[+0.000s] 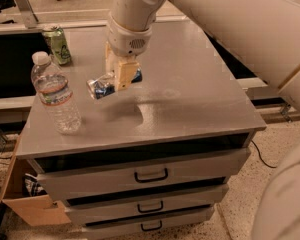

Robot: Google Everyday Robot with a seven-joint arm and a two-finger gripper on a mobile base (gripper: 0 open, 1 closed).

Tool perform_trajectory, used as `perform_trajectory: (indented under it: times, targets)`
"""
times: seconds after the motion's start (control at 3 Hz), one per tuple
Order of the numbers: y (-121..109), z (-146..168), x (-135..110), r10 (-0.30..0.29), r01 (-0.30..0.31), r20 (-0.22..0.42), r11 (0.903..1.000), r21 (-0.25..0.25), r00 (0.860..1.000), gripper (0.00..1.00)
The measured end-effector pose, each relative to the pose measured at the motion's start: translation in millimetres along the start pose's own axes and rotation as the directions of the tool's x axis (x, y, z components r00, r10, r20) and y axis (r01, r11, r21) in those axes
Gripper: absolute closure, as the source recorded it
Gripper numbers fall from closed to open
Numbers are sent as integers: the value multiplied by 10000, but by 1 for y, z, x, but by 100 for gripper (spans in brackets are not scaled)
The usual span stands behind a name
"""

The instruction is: Move redbull can near water bottle

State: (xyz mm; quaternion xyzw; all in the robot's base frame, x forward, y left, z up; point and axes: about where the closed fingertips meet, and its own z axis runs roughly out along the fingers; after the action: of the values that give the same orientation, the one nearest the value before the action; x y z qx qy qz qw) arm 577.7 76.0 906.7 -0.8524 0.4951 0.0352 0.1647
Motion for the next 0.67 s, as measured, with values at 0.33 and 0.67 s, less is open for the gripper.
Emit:
perform_trajectory:
  times: [0.33,0.67]
  targets:
    - [2,16,-10,22,-16,231,9997,-224,9997,100]
    - [6,36,-7,148,-130,361,9988,-473,9992,100]
